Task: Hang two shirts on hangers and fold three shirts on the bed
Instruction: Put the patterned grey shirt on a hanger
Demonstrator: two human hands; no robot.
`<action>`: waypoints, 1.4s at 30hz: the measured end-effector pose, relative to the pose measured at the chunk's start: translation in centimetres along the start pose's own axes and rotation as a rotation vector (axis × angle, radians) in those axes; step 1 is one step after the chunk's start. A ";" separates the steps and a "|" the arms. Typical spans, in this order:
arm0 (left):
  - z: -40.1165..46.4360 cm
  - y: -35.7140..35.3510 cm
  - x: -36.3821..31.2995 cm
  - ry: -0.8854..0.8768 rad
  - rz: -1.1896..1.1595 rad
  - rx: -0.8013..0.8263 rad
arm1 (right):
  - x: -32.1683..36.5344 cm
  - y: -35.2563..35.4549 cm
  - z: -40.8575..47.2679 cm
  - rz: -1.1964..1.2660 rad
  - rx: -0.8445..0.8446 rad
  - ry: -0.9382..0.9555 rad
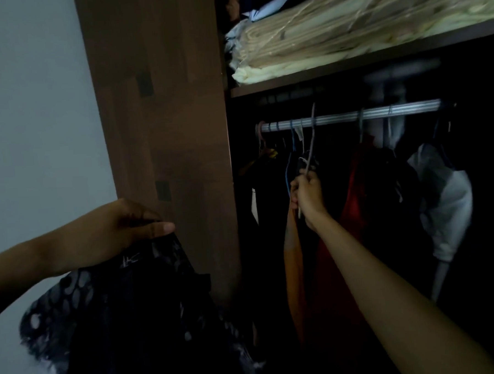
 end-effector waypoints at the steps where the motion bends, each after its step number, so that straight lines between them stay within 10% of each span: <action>1: -0.1 0.2 0.0 -0.003 0.007 -0.018 | -0.6 0.5 -1.1 0.030 0.005 0.007; 10: -3.6 2.6 -1.9 -0.049 0.142 -0.078 | -4.3 3.8 -7.1 -0.067 -0.017 -0.275; 18: -7.6 5.2 -1.4 0.017 0.198 -0.130 | -6.1 2.1 -22.7 0.123 0.739 -0.175; 24: -9.9 6.7 -2.8 0.004 0.172 -0.181 | -2.8 0.2 -26.7 -0.543 1.136 -0.053; 36: -11.7 2.5 -8.6 -0.207 -0.160 -0.257 | -1.4 -12.2 -37.4 -0.781 1.293 0.113; 42: -15.0 5.1 -8.9 -0.100 0.142 -0.148 | -1.2 -10.5 -35.5 -0.219 1.040 0.009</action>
Point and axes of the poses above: each hand's wrist, its own z-axis towards the middle knuckle, its own y-axis out of the back of the hand, x = y × z, the point moved 3 cm from there along z, towards the middle knuckle, and after that the axes turned 11 degrees about -z, right-handed, at the moved point
